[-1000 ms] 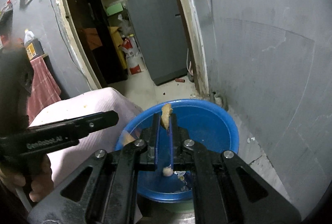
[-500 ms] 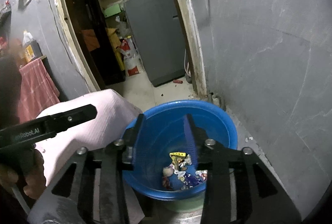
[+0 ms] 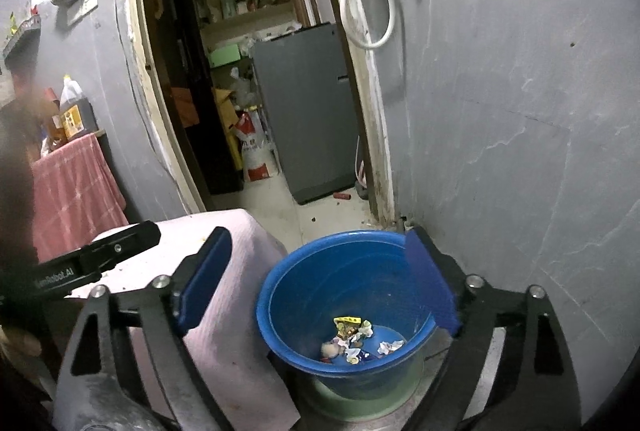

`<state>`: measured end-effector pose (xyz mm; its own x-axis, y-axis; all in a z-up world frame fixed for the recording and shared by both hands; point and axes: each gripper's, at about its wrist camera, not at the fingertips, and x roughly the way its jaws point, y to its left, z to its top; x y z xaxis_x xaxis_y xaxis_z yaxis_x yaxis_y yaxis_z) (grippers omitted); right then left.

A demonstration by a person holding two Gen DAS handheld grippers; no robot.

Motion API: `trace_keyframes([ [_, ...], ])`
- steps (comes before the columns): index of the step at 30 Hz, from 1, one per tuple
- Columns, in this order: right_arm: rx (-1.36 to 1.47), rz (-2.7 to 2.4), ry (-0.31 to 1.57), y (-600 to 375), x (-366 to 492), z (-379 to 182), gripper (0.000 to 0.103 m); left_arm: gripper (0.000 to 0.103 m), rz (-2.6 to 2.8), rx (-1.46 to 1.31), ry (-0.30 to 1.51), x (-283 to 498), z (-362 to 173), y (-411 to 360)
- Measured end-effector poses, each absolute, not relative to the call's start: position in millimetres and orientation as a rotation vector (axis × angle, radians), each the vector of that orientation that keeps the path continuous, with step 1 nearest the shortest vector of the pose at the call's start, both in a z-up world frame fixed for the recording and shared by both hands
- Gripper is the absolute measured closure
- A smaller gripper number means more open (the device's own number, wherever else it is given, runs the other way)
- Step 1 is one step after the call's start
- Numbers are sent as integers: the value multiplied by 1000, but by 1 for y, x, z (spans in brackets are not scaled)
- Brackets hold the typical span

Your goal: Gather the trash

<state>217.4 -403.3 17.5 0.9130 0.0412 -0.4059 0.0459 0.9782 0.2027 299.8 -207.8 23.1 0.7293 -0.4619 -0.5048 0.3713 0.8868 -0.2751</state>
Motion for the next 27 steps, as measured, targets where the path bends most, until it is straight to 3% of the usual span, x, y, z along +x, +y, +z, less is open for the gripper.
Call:
trace_keyframes([
  [7,197,-20,358,-386,185,28,0,3,-447,-135,507,261,33,-185],
  [17,170,-49,259,-358,127,38,0,2,-431,-93,396,197,37,-160],
  [27,103,-60,236,-320,79,33,0,2,-409,-87,398,144,27,-133],
])
